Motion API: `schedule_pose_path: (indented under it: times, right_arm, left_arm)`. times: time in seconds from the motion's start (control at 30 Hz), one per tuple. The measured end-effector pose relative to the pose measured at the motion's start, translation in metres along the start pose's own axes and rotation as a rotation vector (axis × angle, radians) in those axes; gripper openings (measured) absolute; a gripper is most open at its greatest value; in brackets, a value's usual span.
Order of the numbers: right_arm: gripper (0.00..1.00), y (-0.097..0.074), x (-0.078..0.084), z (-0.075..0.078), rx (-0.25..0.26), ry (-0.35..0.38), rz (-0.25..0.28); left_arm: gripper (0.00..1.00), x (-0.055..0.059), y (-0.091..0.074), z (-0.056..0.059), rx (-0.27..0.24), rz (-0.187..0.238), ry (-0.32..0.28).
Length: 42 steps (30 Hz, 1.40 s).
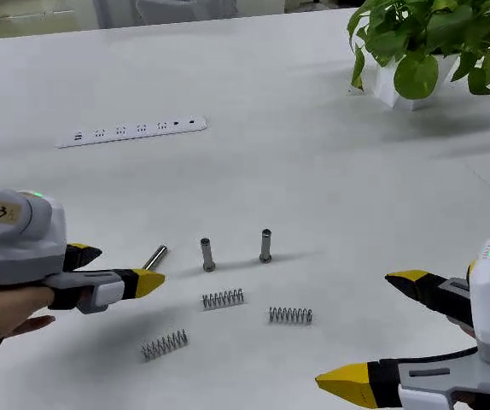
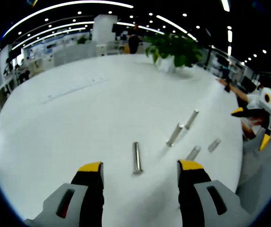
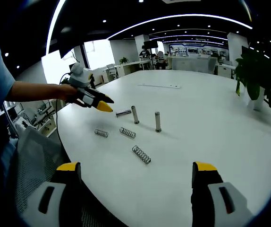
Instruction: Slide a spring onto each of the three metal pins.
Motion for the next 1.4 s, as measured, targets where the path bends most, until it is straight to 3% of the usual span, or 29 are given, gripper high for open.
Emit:
schedule_pose_path:
  times: [0.17, 0.5, 0.9, 1.4]
  right_arm:
    - [0.99, -0.001, 0.001, -0.001, -0.002, -0.003, -0.003]
    - [0.99, -0.002, 0.003, -0.003, -0.008, -0.009, -0.014]
    - [0.99, -0.005, 0.003, -0.003, 0.006, -0.006, -0.013]
    - [0.99, -0.007, -0.001, -0.002, 0.036, -0.03, 0.008]
  left_arm:
    - [0.61, -0.006, 0.008, -0.004, -0.013, -0.028, 0.028]
    - [0.52, -0.017, 0.024, -0.002, -0.001, -0.065, 0.023]
    - [0.37, -0.015, 0.045, -0.003, -0.004, -0.122, 0.037]
    - [0.2, -0.014, 0.054, -0.003, -0.032, -0.158, 0.063]
Point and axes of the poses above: the centre of the closed fingertips' face, and the gripper's own axes: y roughly forward along the fingers, z roughly to its right, x roughly out of its underside, the point moved 10 cm from there along -y, roughly backward along the fingers, and after that the axes turned 6 degrees about -y, right-handed, at the moved point
